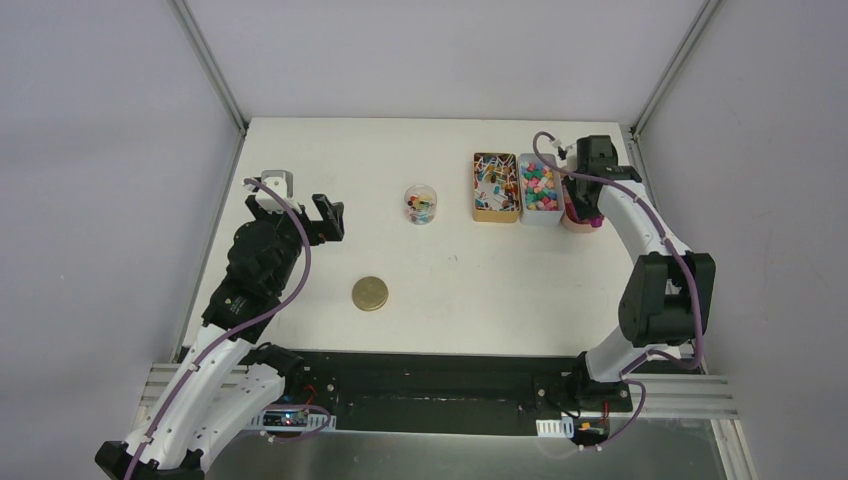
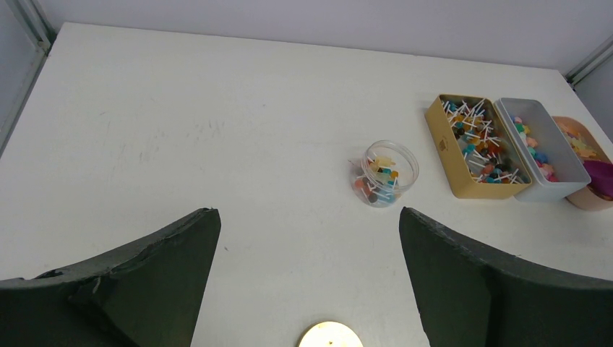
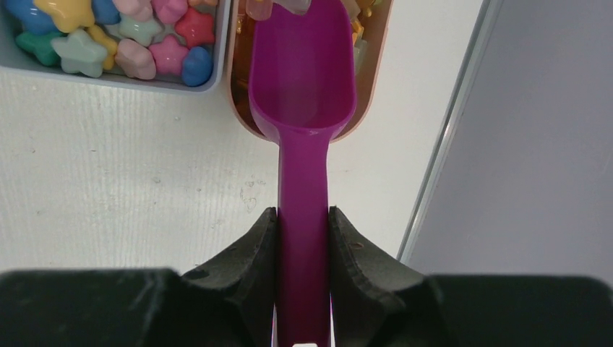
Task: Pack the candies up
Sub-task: Scoop the fake candies from the storage box.
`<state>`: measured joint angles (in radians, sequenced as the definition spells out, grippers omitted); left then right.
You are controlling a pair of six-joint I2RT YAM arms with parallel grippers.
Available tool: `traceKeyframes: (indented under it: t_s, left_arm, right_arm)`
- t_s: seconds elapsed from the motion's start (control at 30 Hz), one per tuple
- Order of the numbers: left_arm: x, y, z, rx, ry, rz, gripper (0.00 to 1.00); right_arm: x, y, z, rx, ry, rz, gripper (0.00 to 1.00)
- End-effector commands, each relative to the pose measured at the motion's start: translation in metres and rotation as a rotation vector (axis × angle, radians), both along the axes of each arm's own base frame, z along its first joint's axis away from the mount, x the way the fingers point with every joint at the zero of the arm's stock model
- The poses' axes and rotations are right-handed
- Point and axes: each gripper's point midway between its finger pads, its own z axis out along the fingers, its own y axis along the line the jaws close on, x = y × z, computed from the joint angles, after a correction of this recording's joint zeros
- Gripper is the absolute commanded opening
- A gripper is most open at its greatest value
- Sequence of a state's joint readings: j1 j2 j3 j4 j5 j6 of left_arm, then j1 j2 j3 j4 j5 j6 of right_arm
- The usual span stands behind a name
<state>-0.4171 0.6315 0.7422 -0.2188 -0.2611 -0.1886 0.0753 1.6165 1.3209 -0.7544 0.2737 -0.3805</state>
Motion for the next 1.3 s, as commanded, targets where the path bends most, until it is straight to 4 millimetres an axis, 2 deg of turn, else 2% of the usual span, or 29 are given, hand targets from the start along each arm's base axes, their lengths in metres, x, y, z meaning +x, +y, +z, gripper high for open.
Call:
traceKeyframes:
  t_s: [0.0, 0.33, 0.63, 0.93, 1.13, 1.27]
  left_arm:
    - [-0.001, 0.002, 0.005, 0.010, -0.022, -0.002, 0.99]
    - [-0.001, 0.002, 0.005, 0.010, -0.022, -0.003, 0.99]
    - [-0.001, 0.001, 0.005, 0.009, -0.020, -0.009, 0.99]
    - [-0.001, -0.001, 0.004, 0.008, -0.015, -0.016, 0.99]
    - [0.000, -0.001, 0.003, 0.009, -0.015, -0.018, 0.99]
    - [-0.001, -0.001, 0.004, 0.008, -0.018, -0.016, 0.99]
  right_arm:
    - [0.011, 0.000, -0.001, 0.050, -0.098, -0.022, 0.00]
    - [0.006, 0.000, -0.013, 0.106, -0.154, -0.034, 0.00]
    - [0.006, -0.005, -0.012, 0.131, -0.262, -0.038, 0.00]
    - [0.000, -0.001, -0.032, 0.156, -0.310, -0.024, 0.00]
    - [0.000, -0.003, -0.030, 0.150, -0.336, -0.036, 0.00]
    - [0.000, -0.004, -0.019, 0.147, -0.385, -0.041, 0.00]
